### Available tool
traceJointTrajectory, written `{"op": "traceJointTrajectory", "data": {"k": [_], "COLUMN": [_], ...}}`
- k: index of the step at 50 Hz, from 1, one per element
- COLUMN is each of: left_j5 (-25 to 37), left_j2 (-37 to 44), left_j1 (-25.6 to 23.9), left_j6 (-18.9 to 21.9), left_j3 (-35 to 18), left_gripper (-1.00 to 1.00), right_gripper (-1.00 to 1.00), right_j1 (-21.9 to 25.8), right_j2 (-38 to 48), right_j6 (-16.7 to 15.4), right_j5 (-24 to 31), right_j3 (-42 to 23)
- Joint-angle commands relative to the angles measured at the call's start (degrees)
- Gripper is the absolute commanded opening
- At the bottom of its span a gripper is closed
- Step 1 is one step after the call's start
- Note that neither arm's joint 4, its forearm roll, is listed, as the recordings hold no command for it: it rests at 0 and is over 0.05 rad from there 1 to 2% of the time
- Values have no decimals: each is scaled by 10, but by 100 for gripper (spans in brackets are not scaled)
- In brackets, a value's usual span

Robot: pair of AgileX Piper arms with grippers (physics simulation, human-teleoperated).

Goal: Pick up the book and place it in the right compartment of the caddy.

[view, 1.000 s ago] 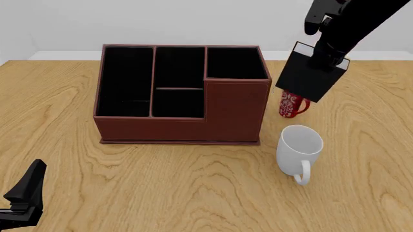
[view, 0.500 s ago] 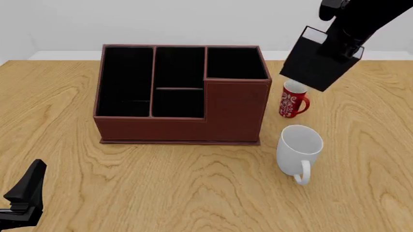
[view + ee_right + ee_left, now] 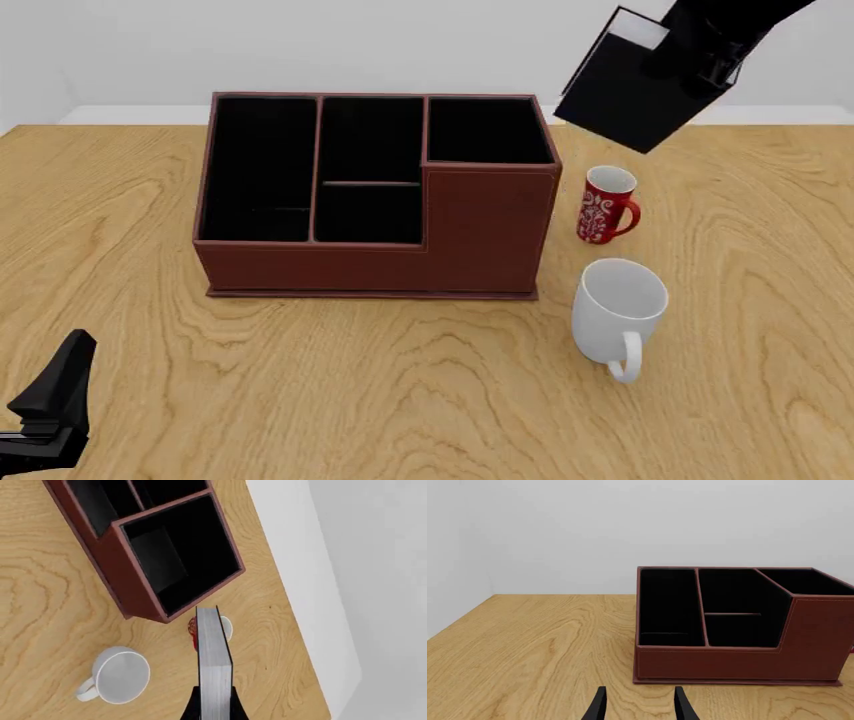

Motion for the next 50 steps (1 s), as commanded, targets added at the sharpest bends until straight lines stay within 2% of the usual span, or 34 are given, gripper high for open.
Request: {"op": "traceJointTrajectory", "data": {"k": [1, 5, 31, 42, 50], "left_j5": [0, 0, 0, 0, 0], "left_j2": [0, 0, 0, 0, 0], "left_j1": [0, 0, 0, 0, 0], "left_j6": [0, 0, 0, 0, 0], "left_j3": [0, 0, 0, 0, 0], "left_gripper": [100, 100, 100, 100, 100], "right_gripper": [-100, -100, -100, -100, -100], "right_j1": [29, 22, 56, 83, 87], "right_j2": [3, 12, 86, 112, 129], "right_j6": [11, -6, -6, 4, -2], "right_j5": [0, 0, 0, 0, 0], "right_j3": [-42, -54, -145, -168, -181]}}
